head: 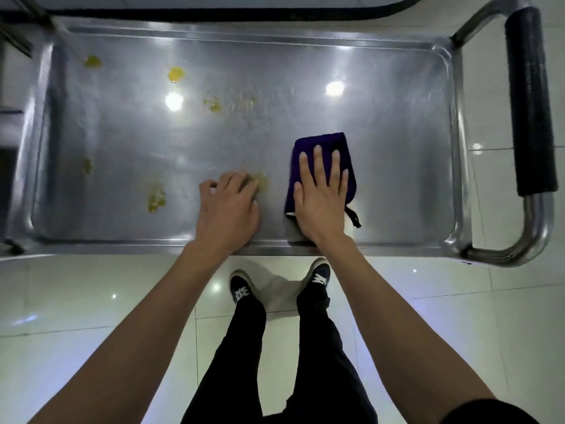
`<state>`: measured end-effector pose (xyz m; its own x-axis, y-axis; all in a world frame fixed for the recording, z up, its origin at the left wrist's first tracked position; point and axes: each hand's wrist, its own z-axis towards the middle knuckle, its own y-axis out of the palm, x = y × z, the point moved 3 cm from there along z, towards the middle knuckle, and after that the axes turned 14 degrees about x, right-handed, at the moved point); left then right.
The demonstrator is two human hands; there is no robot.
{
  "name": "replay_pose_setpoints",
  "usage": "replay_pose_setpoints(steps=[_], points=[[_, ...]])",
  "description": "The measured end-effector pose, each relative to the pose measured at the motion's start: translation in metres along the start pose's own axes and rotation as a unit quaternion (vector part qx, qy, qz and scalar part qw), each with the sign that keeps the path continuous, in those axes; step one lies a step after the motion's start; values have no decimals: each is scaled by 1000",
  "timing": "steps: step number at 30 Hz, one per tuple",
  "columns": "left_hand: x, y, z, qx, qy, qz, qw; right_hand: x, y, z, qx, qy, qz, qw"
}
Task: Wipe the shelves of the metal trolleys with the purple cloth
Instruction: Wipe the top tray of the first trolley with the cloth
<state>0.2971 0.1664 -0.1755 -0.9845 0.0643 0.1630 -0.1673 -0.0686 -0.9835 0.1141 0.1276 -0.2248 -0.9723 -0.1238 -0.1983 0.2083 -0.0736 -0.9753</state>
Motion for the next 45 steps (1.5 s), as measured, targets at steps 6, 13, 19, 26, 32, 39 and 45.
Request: replay_pose_setpoints(steps=[6, 13, 19, 26, 32, 39, 45], points=[[-27, -3, -10, 43, -5, -23, 999, -72, 17, -2, -6, -64, 8, 998], [-26, -4, -10, 55, 24, -32, 998, -64, 7, -1, -15, -96, 25, 995], [21, 0, 0, 57, 44, -41, 997, -8, -7, -4, -11, -55, 27, 998], [107, 13, 18, -14, 66, -28, 997, 108, -36, -12, -9, 3, 11, 1000], [166, 29, 27, -65, 62, 8, 996, 221, -61, -22, -4, 75, -15, 997], [181, 39, 31, -53, 36, 18, 998, 273, -75, -23, -7, 83, -43, 996], [173, 40, 29, -52, 56, 7, 997, 233, -62, -38, -7, 83, -26, 996]])
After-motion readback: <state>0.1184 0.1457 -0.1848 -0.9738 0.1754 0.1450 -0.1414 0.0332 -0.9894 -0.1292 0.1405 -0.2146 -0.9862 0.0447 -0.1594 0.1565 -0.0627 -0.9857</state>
